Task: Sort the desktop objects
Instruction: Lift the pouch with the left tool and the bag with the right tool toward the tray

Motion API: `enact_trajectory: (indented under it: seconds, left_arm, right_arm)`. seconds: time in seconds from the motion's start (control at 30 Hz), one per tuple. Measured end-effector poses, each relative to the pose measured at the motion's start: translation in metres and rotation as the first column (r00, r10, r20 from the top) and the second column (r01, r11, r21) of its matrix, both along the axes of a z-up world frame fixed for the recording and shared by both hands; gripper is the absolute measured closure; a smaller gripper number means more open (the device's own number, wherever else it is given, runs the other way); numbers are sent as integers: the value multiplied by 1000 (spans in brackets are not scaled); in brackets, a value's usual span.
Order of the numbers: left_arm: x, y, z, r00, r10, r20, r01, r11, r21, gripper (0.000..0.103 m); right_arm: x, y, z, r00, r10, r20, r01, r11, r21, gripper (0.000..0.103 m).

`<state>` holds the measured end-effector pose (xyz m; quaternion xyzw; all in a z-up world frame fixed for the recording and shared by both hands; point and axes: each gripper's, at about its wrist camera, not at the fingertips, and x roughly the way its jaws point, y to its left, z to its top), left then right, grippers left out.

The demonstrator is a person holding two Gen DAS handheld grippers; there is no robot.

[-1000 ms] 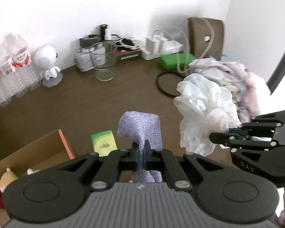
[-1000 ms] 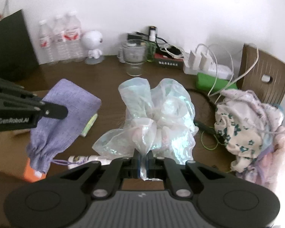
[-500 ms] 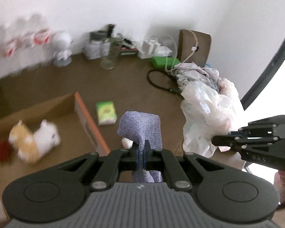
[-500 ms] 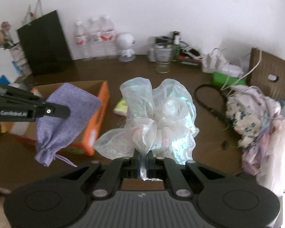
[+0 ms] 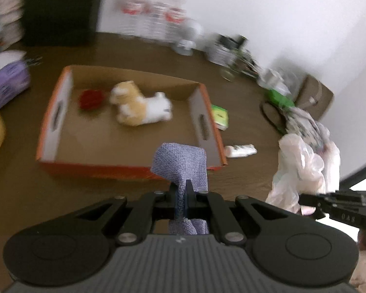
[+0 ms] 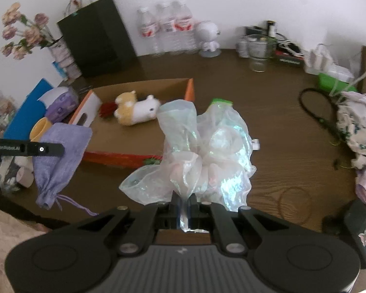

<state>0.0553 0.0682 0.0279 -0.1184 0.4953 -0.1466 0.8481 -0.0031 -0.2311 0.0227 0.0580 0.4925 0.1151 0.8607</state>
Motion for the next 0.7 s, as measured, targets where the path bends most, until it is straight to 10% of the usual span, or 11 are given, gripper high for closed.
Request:
enact_trajectory:
  seconds: [0.7]
  left_arm:
    - [-37,72,3,975,222,-10,-222,975,6,98]
  right_arm:
    - [30,86,-5,951,296,-89,-285,950,126,99]
